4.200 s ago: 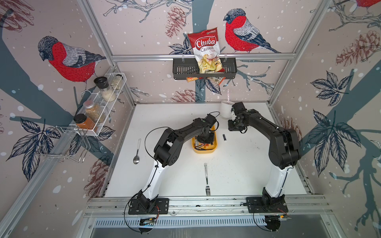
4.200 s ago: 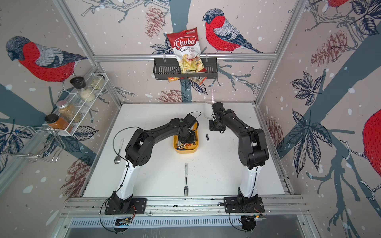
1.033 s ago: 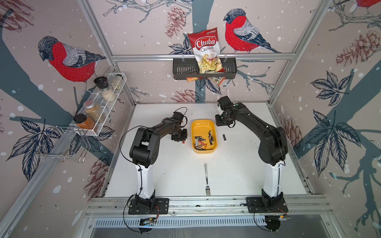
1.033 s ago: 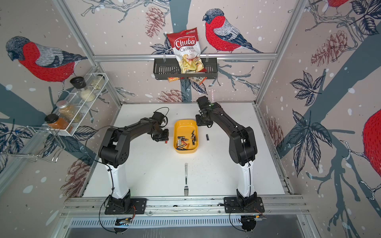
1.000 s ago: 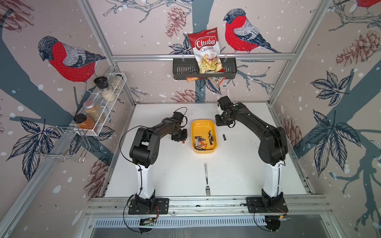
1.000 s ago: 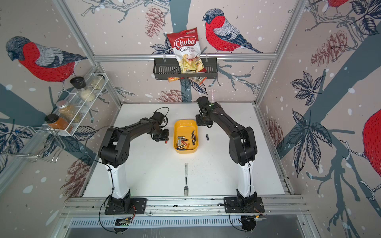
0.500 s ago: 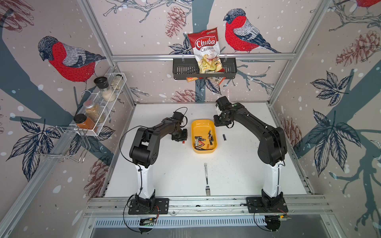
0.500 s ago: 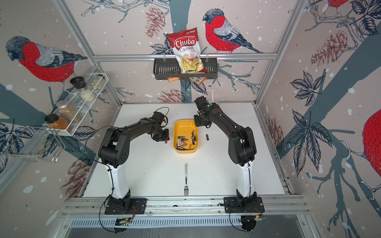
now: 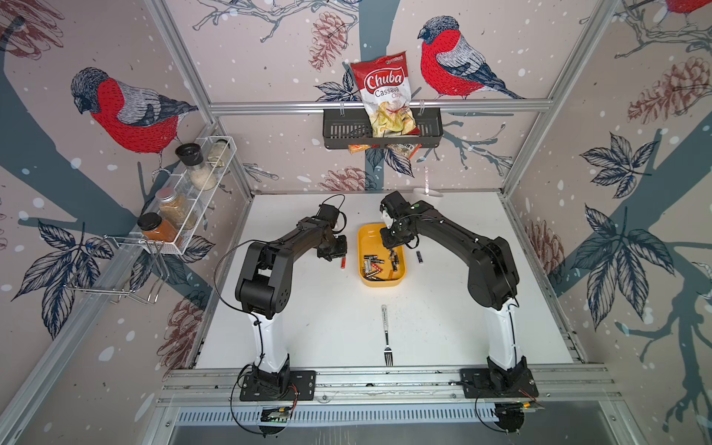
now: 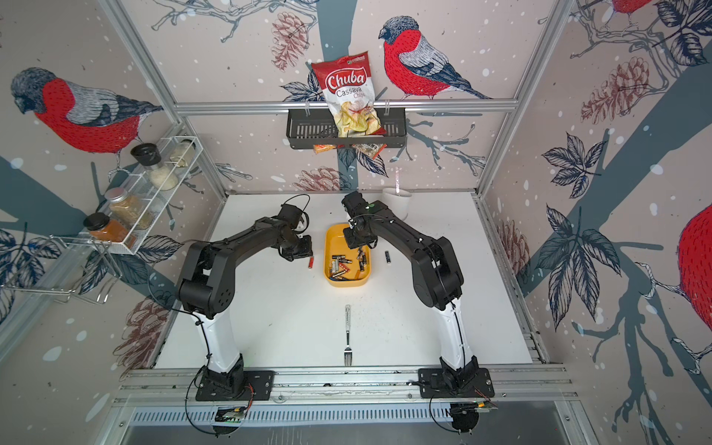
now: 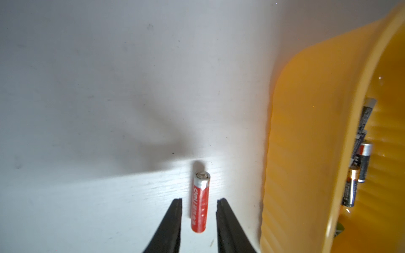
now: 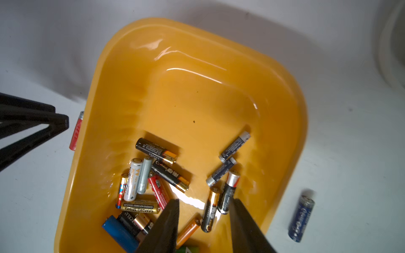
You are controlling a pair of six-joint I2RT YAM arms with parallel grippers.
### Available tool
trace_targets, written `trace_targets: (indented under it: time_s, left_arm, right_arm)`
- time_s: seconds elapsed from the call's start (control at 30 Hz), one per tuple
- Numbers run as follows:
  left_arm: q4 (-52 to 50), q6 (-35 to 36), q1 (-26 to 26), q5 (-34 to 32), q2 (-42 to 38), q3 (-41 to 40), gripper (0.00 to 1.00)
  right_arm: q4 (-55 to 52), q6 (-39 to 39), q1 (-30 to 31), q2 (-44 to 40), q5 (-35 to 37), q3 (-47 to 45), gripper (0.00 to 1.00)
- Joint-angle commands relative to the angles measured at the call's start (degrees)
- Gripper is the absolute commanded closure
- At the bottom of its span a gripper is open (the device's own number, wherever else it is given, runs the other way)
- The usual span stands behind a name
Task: Take the batteries out of the storage box
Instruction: Place the battery at the center of the board.
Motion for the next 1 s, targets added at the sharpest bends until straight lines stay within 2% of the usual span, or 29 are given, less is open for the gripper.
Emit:
trace_targets:
  time_s: [0.0, 0.73, 0.97]
  left_arm:
    - [-0.5, -0.1, 0.4, 0.6, -1.1, 0.6, 0.68]
    - [-0.7, -0.3, 0.8, 0.7, -2.3, -1.1, 0.67]
    - [-0.5, -0.4, 0.8, 0.7, -2.7, -2.0, 0.67]
  right_arm:
    - [1.1, -2.7, 1.5, 1.8, -0.9, 0.1, 0.55]
    - [2.7, -3.8, 3.3, 7.0, -0.6, -1.1, 0.58]
    - [2.7, -3.8, 3.1, 7.2, 0.3, -1.8, 0.65]
